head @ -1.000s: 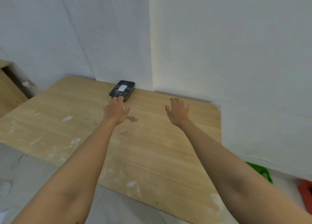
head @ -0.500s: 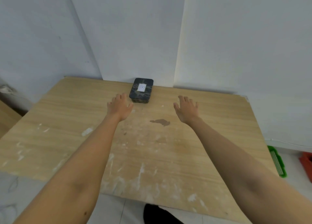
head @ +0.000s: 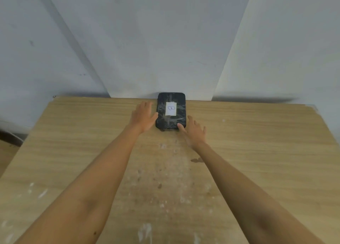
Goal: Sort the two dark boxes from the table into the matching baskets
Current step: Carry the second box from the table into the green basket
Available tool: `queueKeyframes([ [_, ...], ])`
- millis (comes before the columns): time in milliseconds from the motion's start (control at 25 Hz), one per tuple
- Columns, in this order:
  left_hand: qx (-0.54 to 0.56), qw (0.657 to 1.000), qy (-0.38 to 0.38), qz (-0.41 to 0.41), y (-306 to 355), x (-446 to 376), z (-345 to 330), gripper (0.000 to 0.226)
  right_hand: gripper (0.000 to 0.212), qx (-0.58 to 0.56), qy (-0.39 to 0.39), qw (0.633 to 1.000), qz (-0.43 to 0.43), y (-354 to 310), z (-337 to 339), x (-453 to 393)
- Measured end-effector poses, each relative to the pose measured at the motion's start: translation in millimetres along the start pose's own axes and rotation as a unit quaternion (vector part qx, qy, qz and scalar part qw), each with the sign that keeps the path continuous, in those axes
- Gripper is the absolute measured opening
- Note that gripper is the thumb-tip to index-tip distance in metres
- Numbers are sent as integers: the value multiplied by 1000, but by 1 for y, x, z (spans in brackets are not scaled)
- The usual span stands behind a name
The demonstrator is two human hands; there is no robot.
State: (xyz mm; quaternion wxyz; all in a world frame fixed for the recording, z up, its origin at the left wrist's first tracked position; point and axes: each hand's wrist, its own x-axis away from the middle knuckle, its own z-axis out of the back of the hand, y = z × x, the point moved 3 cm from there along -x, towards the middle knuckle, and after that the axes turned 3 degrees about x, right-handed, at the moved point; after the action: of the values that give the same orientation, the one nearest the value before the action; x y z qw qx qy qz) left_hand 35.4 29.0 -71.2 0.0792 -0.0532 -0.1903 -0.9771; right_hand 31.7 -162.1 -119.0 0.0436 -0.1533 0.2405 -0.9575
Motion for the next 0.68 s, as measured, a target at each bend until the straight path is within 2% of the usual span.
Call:
queueKeyframes([
  [120,38,998,-25,-33,5,-39,-16,49,63,-84,30,995,-42,-2,-19,-14],
  [240,24,996,2,-89,12,-73,-26,46,55,-125,51,990,-41,3,-26,-25],
  [320,-1,993,24,-118,14,-90,-28,44,49,-163,43,985,-29,7,-24,-29],
  [400,-16,991,10,-133,11,-101,-33,45,43,-176,13,984,2,9,-18,-35],
  [520,16,995,-16,-100,1,-102,-46,48,38,-167,-15,986,21,12,-13,-43],
  [680,34,999,29,-22,-4,-88,-58,50,46,-155,77,980,-96,20,-26,-28],
])
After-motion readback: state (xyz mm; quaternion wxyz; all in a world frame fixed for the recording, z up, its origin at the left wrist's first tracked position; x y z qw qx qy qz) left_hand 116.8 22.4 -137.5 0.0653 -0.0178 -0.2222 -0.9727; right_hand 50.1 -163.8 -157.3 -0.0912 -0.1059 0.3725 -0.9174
